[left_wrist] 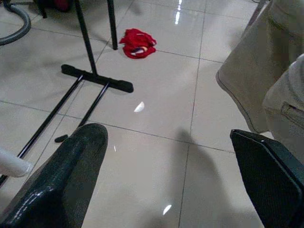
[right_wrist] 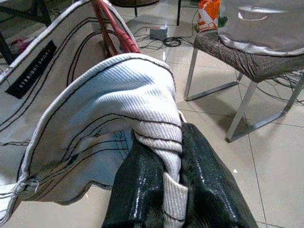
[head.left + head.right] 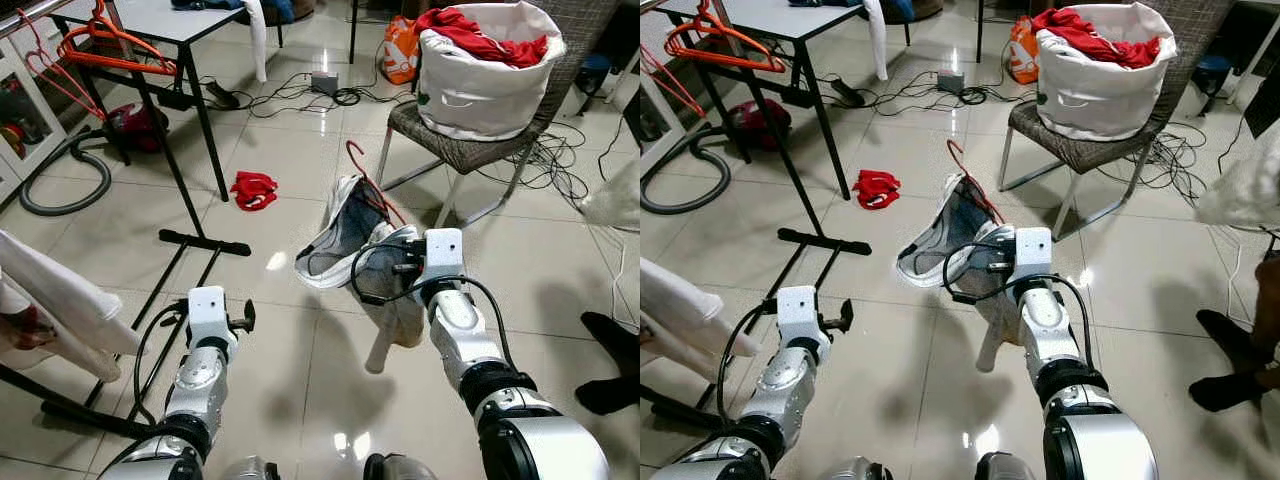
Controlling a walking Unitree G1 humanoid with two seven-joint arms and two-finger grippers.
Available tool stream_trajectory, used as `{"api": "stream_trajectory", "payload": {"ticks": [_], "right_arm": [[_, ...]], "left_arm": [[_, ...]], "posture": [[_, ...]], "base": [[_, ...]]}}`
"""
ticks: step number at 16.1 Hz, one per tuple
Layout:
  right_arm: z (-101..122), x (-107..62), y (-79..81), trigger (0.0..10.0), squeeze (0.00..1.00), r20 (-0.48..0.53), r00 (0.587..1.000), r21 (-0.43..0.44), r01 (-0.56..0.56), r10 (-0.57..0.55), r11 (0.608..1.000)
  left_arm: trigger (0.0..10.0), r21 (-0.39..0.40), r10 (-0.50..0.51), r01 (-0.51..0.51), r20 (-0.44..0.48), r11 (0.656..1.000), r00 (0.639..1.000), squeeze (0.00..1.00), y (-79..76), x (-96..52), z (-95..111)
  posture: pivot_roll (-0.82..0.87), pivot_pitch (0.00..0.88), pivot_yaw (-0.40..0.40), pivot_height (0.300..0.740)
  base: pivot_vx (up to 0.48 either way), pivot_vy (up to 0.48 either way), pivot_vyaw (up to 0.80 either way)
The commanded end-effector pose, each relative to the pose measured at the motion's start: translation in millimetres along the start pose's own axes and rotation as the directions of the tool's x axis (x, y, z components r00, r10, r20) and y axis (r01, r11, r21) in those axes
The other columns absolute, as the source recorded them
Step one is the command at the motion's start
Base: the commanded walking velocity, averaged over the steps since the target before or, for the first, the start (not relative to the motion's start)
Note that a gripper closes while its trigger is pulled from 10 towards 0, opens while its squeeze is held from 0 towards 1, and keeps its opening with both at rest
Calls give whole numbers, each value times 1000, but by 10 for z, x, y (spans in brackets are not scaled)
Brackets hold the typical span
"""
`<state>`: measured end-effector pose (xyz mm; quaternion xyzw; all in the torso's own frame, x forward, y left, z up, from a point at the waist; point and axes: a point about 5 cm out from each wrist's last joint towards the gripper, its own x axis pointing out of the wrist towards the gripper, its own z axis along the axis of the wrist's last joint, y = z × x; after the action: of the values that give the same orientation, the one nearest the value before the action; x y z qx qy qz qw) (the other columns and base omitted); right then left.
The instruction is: Hang hanger
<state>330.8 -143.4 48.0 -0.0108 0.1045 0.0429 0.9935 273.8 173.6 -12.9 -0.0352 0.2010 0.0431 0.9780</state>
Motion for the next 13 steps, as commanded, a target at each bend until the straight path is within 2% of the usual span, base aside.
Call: {"api": "stream_trajectory", "payload": {"ticks": [1,13], "right_arm": [[171,48,27,10000,165,88,996,-7,-8,8,1000],[183,61,34,10000,165,85,996,-14,-16,17,1000]], "left_arm": [[10000,17,-10,10,3,1000,1000,0,-28,2,3],[10000,46,-17,18,-12,999,1000,0,-32,3,-10]], "posture": [[-66,0,16,740],[-63,0,6,740]], "base": [[0,0,0],[0,0,0]]}}
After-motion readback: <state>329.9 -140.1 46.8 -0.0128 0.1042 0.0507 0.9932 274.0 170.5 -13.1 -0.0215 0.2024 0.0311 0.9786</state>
